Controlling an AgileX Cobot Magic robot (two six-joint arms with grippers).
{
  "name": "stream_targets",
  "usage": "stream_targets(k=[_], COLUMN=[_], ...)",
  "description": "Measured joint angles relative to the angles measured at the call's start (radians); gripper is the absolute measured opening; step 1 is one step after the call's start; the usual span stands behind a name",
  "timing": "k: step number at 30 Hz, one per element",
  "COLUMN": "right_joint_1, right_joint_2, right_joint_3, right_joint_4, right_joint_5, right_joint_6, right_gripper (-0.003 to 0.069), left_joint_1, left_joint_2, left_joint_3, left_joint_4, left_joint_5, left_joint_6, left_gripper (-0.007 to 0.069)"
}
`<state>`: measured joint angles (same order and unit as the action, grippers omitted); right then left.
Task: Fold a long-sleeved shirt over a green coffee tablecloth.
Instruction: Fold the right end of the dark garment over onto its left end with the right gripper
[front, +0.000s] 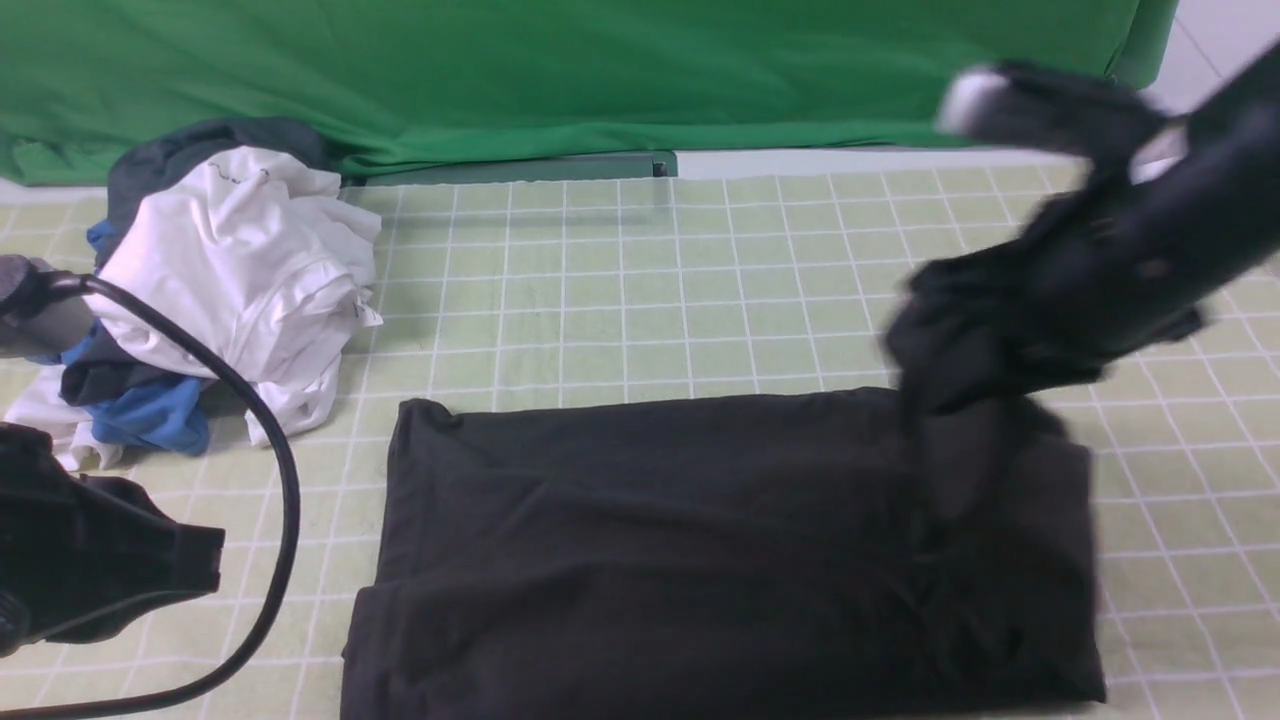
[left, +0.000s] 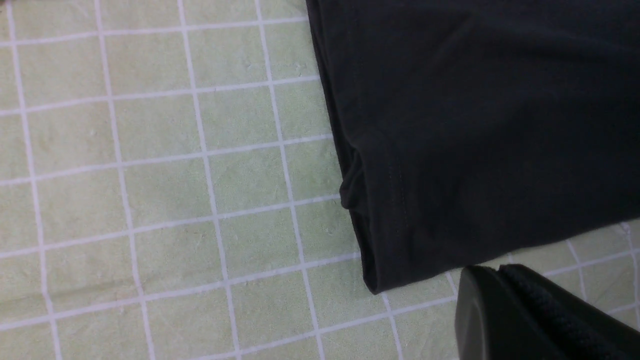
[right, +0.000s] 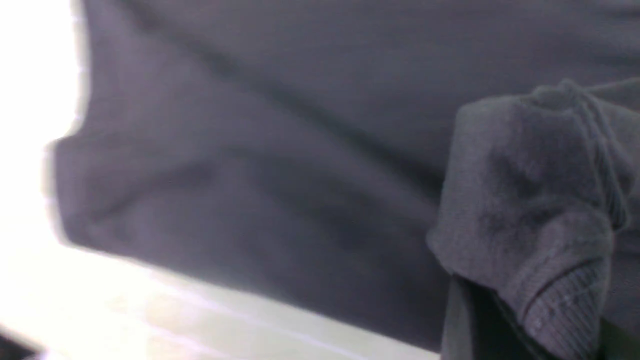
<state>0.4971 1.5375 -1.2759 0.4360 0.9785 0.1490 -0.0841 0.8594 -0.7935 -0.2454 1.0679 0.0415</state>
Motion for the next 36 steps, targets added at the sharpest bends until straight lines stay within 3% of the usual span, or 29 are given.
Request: stream_targets(k=[10, 21, 23, 29, 33, 35, 36], right_joint_1=[0.262, 0.404, 0.414, 0.422, 0.396, 0.381, 0.363], right_joint_2=[0.250, 0.466, 0.505, 0.542, 0.532, 0.524, 0.508], right_joint_3=[-0.044, -0.285, -0.316, -0.383, -0.451, -0.474, -0.495], right_joint_4=[0.274, 0.318, 0.329, 0.359, 0.345, 0.315, 0.268], right_joint_5=[-0.217, -0.300, -0.318, -0.308, -0.188, -0.134, -0.076], right_joint_6=[-0.046, -0.062, -0.052, -0.067, -0.188, -0.211, -0.224], right_gripper=[0.0050, 0.0067, 0.0130, 0.0426, 0.0494, 0.0484, 0.0442], left_joint_1=[0.000, 0.000, 0.000, 0.000, 0.000, 0.000, 0.000], left_joint_2=[0.000, 0.000, 0.000, 0.000, 0.000, 0.000, 0.000], left_joint_3=[0.000, 0.000, 0.000, 0.000, 0.000, 0.000, 0.000], left_joint_4=[-0.002, -0.002, -0.002, -0.002, 0.001, 0.001, 0.001], left_joint_5=[-0.008, -0.008, -0.008, -0.008, -0.008, -0.007, -0.007], left_joint_6=[0.015, 0.017, 0.017, 0.017, 0.017, 0.017, 0.017], left_gripper=[0.0011, 0.0011, 0.0011, 0.0011, 0.0011, 0.0011, 0.0011])
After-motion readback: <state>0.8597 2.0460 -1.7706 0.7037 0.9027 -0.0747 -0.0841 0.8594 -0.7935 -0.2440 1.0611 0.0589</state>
